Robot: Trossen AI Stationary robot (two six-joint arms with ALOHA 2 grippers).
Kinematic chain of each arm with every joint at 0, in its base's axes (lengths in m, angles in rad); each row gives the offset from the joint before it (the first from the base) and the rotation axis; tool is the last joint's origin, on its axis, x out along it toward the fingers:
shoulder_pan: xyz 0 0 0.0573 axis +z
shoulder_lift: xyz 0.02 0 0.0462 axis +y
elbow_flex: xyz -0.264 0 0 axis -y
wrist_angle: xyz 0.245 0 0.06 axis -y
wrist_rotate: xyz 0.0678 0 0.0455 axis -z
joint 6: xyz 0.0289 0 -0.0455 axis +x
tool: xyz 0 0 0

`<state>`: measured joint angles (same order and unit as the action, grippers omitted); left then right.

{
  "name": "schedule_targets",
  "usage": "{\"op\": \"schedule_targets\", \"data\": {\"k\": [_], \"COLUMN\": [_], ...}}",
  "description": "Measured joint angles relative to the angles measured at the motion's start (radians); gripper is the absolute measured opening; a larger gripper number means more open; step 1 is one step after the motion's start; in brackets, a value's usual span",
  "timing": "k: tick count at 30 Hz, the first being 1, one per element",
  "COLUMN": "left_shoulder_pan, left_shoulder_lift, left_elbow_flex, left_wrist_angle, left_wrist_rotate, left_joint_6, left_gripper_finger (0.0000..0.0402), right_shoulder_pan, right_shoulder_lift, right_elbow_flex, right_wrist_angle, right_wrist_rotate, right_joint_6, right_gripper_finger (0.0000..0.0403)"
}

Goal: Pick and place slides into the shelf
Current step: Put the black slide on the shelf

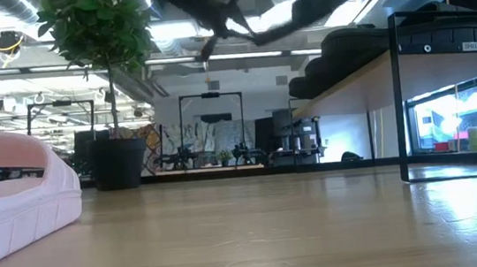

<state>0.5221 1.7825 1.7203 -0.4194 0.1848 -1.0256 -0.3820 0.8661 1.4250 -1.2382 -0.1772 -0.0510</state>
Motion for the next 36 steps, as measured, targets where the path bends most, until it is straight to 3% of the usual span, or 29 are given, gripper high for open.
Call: {"op": "schedule_targets", "data": {"k": [12, 36], "left_shoulder_pan": [0.008, -0.001], "left_shoulder_lift": [0.111, 0.170], "left_elbow_flex": [0.004, 0.005], "left_wrist_angle": [0.042, 0.073], "left_wrist_rotate": [-0.007, -0.010], "left_joint_6": [-0.091, -0.098], "left_gripper_finger": [0.0002, 0.0002], "right_shoulder_pan": [0.000, 0.000], "right_shoulder_lift": [0.000, 0.000], "right_elbow_flex": [0.000, 0.000], "right_wrist_angle": [-0.030, -0.030], "right_wrist_rotate": [0.000, 0.001], "right_joint_6": [0.016, 0.021], "right_gripper_finger": [0.0275, 0.0275]}}
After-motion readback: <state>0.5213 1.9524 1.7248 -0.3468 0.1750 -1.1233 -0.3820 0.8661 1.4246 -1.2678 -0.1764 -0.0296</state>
